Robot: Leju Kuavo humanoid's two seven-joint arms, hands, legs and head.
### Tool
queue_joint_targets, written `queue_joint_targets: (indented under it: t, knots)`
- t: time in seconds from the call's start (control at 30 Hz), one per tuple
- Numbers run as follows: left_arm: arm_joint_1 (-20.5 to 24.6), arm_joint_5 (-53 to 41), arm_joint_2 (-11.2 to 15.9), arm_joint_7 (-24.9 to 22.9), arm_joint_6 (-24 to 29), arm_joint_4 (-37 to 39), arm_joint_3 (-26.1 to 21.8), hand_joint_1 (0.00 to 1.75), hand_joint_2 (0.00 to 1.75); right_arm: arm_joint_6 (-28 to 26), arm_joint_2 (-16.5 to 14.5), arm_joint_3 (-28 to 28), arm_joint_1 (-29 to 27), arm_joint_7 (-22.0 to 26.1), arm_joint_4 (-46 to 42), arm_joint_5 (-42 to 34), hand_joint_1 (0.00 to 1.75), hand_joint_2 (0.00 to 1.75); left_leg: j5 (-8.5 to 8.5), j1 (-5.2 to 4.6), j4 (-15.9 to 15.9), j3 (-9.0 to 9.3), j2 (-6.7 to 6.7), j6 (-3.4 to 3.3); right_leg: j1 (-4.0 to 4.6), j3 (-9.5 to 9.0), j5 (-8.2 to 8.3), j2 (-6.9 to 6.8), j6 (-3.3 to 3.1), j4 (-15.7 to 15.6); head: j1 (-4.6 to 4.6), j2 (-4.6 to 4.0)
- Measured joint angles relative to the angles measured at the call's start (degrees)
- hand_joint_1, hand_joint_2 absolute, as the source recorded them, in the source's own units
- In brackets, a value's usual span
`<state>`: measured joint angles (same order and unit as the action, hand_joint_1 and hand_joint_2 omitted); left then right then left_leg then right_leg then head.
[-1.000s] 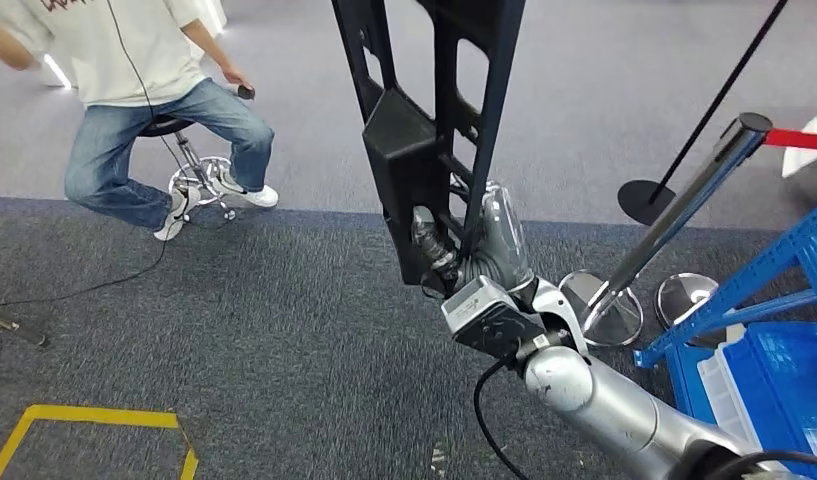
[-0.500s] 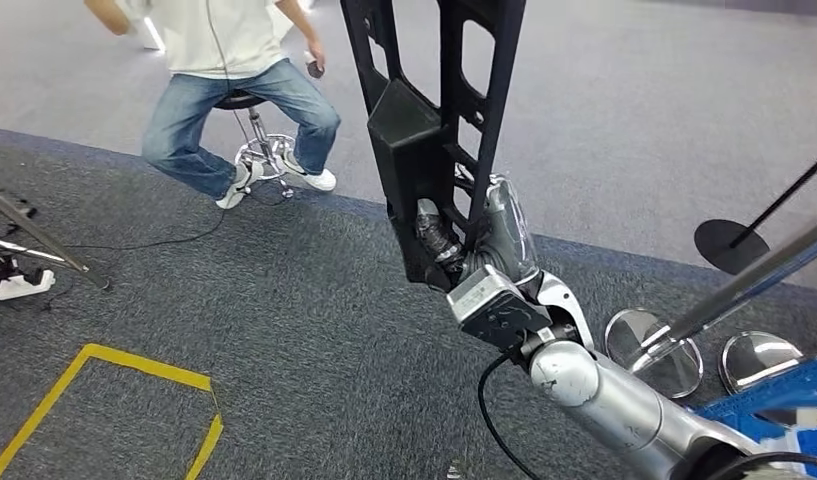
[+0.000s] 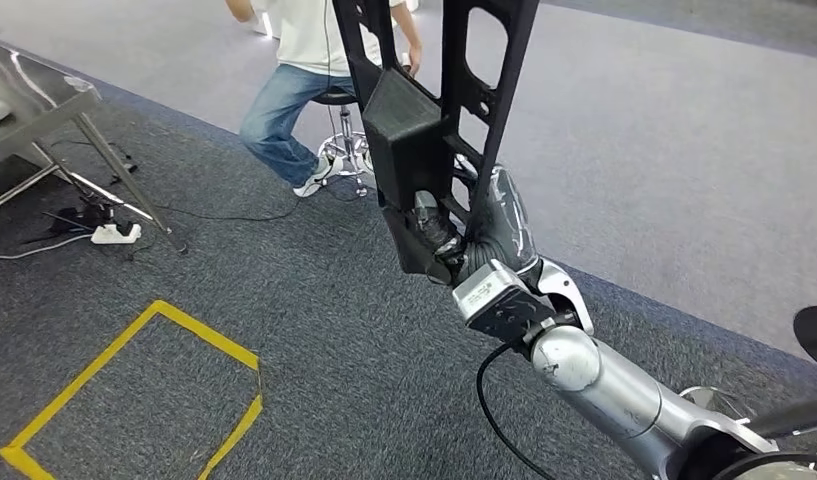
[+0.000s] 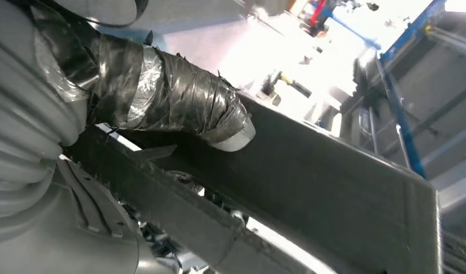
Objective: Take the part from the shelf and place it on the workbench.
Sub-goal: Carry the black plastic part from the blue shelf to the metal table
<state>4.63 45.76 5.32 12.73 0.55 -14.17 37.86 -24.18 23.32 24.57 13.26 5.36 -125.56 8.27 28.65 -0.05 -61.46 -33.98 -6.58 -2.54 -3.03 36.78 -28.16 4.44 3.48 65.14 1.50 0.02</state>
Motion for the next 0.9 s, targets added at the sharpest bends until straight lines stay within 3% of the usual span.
queue_joint_targets:
  t: [0.03, 0.07, 0.1, 0.13, 0.2, 0.27, 0.33, 0.37, 0.43, 0.5, 0.6, 0.67, 0.73, 0.8, 0.83, 0.87, 0.9]
  knots:
    - [0.0, 0.25, 0.26, -0.5, -1.05, 0.01, 0.15, 0.0, 1.75, 0.08, -0.02, -0.05, 0.07, 0.18, 0.16, -0.11, 1.75, 1.75, 0.47, 0.12, -1.03, -0.98, -0.77, 0.42, -0.11, -0.03, -0.61, 1.12, -0.38, -0.22, 0.04, 0.01]
    - [0.03, 0.59, 0.43, -1.17, -2.55, 0.01, 0.39, 0.0, 1.75, 0.25, -0.03, -0.09, 0.17, 0.45, 0.3, -0.32, 1.75, 1.75, 0.56, 0.13, -1.53, -1.8, -1.5, 0.63, -0.16, 0.09, -0.95, 1.4, -1.04, -0.19, 0.03, 0.01]
    - [-0.09, 0.92, 0.62, -1.94, -4.23, 0.02, 0.74, 0.0, 1.75, 0.49, -0.05, -0.13, 0.38, 0.77, 0.45, -0.59, 1.75, 1.75, 0.45, 0.19, -1.48, -2.24, -2.1, 0.67, -0.17, 0.19, -1.09, 0.64, -1.76, 0.11, -0.02, 0.02]
    - [-0.25, 1.27, 0.76, -2.71, -5.92, 0.02, 1.15, 0.0, 1.75, 0.73, -0.08, -0.13, 0.66, 1.11, 0.63, -0.85, 1.75, 1.75, 0.42, 0.09, -1.75, -2.56, -1.72, 0.74, -0.19, 0.06, -1.2, -0.17, -2.11, 0.04, -0.02, 0.01]
    - [-0.33, 1.77, 1.04, -3.92, -8.34, 0.02, 1.9, 0.0, 1.75, 1.11, -0.14, -0.13, 1.23, 1.78, 1.02, -1.26, 1.75, 1.75, 1.18, -0.09, -4.48, -3.88, 1.74, 1.12, -0.22, -0.67, -1.39, -1.78, -2.67, -0.4, -0.19, 0.0]
    - [-0.09, 2.34, 1.08, -4.55, -9.56, 0.01, 2.57, 0.0, 1.75, 1.2, -0.19, -0.13, 1.58, 2.22, 1.45, -1.6, 1.75, 1.75, 3.05, 0.02, -10.54, -7.52, 5.58, 1.73, 0.13, -1.63, -1.61, -3.45, -2.92, -1.09, -0.34, -0.02]
    - [0.09, 3.11, 1.03, -4.7, -10.12, -0.01, 3.16, 0.0, 1.75, 1.19, -0.23, -0.13, 1.91, 2.22, 1.89, -1.96, 1.75, 1.75, 3.51, 0.22, -14.95, -11.11, 6.42, 1.89, 0.46, -2.34, -1.89, -4.83, -2.97, -1.6, -0.36, -0.02]
    - [0.05, 3.5, 0.99, -4.66, -10.23, -0.01, 3.42, 0.0, 1.75, 1.14, -0.24, -0.13, 2.06, 1.9, 2.11, -2.31, 1.75, 1.75, 2.24, 0.2, -14.54, -11.63, 6.46, 1.67, 0.64, -2.68, -2.08, -5.33, -2.99, -1.77, -0.36, -0.02]
    - [-0.18, 4.32, 0.95, -4.44, -10.16, -0.01, 3.87, 0.0, 1.75, 1.01, -0.26, -0.13, 2.37, 0.71, 2.51, -3.64, 1.75, 1.75, -2.69, -0.13, -8.05, -9.49, 6.42, 0.55, 1.1, -3.66, -2.48, -6.04, -3.1, -2.26, -0.36, -0.01]
    - [-0.33, 4.98, 1.08, -4.21, -10.04, -0.02, 4.19, 0.0, 1.75, 0.81, -0.27, -0.13, 2.71, -0.58, 3.1, -5.37, 1.75, 1.75, -5.81, -0.67, -1.58, -6.34, 6.67, -0.95, 1.25, -4.79, -2.6, -6.4, -3.05, -3.45, -0.33, -0.01]
    - [-0.34, 5.58, 1.32, -3.99, -9.98, -0.03, 4.78, 0.0, 1.75, 0.29, -0.34, -0.13, 3.2, -1.76, 4.31, -6.96, 1.75, 1.75, -5.87, -1.77, 1.59, -4.03, 6.93, -2.05, 0.71, -6.16, -2.19, -6.67, -2.25, -5.61, -0.34, -0.01]
    - [-0.47, 5.72, 1.44, -3.97, -9.96, -0.03, 5.09, 0.0, 1.75, 0.06, -0.39, -0.16, 3.26, -2.0, 4.86, -7.17, 1.75, 1.75, -5.84, -1.48, 4.84, -1.59, 7.02, -2.1, 0.72, -6.78, -2.47, -6.45, -2.0, -5.66, -0.27, -0.01]
    - [-0.39, 5.75, 1.42, -3.97, -9.96, -0.03, 5.31, 0.0, 1.75, 0.01, -0.4, -0.19, 3.52, -2.05, 5.17, -7.14, 1.75, 1.75, -5.88, -0.99, 7.35, 0.64, 7.09, -2.06, 1.11, -4.74, -4.07, -5.5, -2.11, -1.52, -0.15, -0.01]
    - [-0.04, 5.75, 1.38, -3.96, -9.97, -0.03, 5.57, 0.0, 1.75, 0.0, -0.41, -0.2, 3.64, -2.07, 5.52, -7.13, 1.75, 1.75, -5.41, -1.05, 7.4, 1.24, 6.83, -2.12, 1.39, 0.19, -5.97, -4.66, -2.03, 5.79, -0.09, -0.01]
    - [0.04, 5.75, 1.35, -3.96, -9.97, -0.03, 5.66, 0.0, 1.75, -0.02, -0.41, -0.2, 3.55, -2.07, 5.72, -7.14, 1.75, 1.75, -4.97, -1.02, 7.08, 1.4, 6.62, -2.03, 1.36, 2.43, -5.96, -4.5, -1.79, 8.38, -0.05, -0.02]
    - [0.04, 5.75, 1.32, -3.96, -9.97, -0.03, 5.7, 0.0, 1.75, -0.02, -0.41, -0.2, 3.45, -2.08, 5.93, -7.14, 1.75, 1.75, -4.4, -0.93, 6.59, 1.57, 6.38, -1.89, 1.23, 3.82, -4.79, -4.46, -1.47, 9.02, -0.05, -0.02]
    - [0.01, 5.75, 1.29, -3.96, -9.97, -0.03, 5.72, 0.0, 1.75, -0.02, -0.41, -0.2, 3.39, -2.08, 6.11, -7.14, 1.75, 1.75, -3.7, -0.78, 5.85, 1.71, 6.17, -1.61, 1.03, 4.11, -2.57, -4.48, -1.11, 7.47, -0.06, -0.02]
